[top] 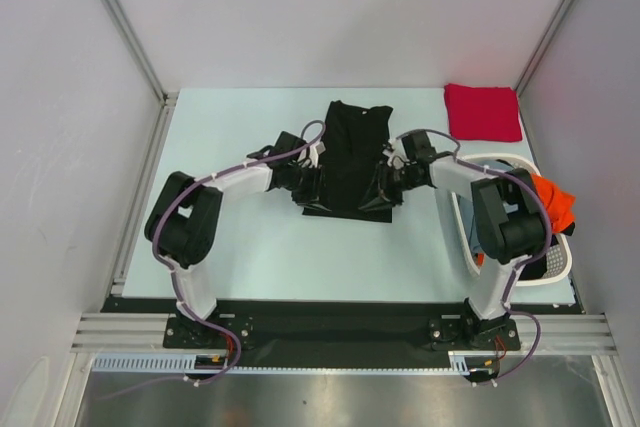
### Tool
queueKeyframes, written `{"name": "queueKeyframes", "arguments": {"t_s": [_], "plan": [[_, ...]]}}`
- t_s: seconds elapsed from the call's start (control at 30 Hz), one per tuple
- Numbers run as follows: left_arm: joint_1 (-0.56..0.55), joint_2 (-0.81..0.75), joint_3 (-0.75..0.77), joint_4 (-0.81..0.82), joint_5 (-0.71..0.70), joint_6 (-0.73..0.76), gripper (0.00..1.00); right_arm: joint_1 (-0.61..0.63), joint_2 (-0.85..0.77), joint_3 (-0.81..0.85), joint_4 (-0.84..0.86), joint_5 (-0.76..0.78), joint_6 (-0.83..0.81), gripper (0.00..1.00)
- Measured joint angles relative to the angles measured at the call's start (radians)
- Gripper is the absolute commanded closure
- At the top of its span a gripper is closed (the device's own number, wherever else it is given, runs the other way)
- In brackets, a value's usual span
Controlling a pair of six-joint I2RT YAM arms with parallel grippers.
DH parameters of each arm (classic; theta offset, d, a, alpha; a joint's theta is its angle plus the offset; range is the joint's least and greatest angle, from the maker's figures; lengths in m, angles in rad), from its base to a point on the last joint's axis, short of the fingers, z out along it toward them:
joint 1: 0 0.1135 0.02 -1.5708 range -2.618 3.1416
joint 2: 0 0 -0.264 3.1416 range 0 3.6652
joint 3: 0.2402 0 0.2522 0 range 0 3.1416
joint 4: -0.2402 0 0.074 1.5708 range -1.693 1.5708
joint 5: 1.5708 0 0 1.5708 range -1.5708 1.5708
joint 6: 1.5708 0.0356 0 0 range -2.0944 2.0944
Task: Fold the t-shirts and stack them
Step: Fold the tshirt
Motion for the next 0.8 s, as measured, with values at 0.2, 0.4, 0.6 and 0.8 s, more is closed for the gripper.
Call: {"name": "queueKeyframes", "arguments": {"t_s": [0.2,0.4,0.6,0.8], "plan": [[0.008,0.089,0.004,0.087,0.040,-0.069,0.71,0.093,0.181,0.115,0.153,-0.031,0.108,0.79],[0.071,0.123,-0.043,0.159,0.117,-0.102,0.71,0.085,0.243,0.067,0.183,-0.061,0.129,0.80],[0.074,0.066,-0.127,0.206,0.115,-0.098,0.70,-0.058,0.131,-0.094,0.140,-0.066,0.061,0.78],[0.074,-0.122,-0.244,0.100,-0.016,-0.085,0.66,-0.134,-0.032,-0.125,-0.051,0.080,-0.063,0.66]]}}
